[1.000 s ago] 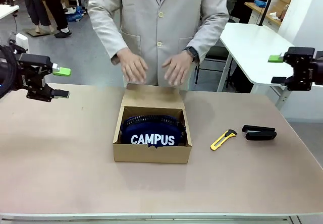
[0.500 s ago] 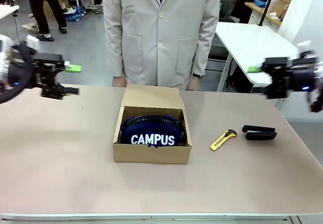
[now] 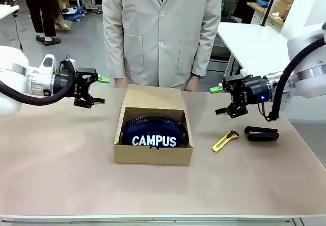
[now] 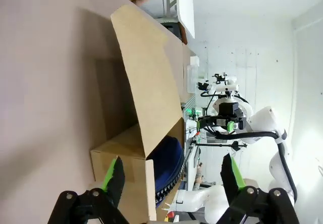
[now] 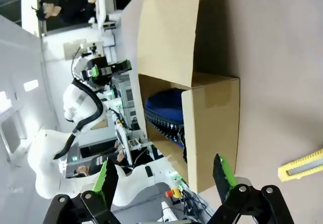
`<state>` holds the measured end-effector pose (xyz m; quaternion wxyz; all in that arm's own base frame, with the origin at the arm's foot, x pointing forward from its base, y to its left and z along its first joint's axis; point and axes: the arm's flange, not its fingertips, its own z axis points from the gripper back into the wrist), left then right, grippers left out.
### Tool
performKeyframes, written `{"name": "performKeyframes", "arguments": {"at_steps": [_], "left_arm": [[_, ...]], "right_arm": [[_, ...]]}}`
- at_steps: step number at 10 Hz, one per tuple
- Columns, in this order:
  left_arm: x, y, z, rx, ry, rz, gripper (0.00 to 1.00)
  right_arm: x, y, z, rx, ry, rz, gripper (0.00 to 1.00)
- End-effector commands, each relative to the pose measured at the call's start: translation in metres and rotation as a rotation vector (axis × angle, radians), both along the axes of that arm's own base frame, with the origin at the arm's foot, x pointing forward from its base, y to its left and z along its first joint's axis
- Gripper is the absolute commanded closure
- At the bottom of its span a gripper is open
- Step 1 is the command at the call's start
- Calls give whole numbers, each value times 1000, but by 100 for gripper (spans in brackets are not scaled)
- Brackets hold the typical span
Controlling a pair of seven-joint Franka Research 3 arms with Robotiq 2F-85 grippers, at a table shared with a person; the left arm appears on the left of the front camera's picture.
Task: Pack the item into the box.
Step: Close the Mailer Box.
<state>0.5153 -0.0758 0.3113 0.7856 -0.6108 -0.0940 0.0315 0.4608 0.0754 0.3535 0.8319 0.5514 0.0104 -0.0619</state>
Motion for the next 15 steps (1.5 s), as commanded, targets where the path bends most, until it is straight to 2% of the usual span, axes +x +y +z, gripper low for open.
{"name": "performKeyframes", "arguments": {"at_steps": [1,2,3,4,6,8,9,15], "left_arm": [[-14,3,19,-13,-65,-17,0],[0,0,0,0,0,0,0],[14,-12,-13,-12,-1,23,0],[24,-18,-21,-58,11,-7,0],[40,-27,-34,-55,4,-24,0],[51,-37,-47,-69,35,-54,0],[56,-45,-53,-90,27,-76,0],[61,-73,-64,-154,1,-160,0]], "right_arm": [[-20,-1,14,17,-39,19,0],[0,0,0,0,0,0,0],[36,12,-13,7,54,38,0],[60,25,-22,41,42,49,0],[93,40,-46,46,49,35,0],[106,50,-67,62,64,13,0],[112,58,-76,57,65,-5,0],[117,85,-95,120,74,-4,0]]}}
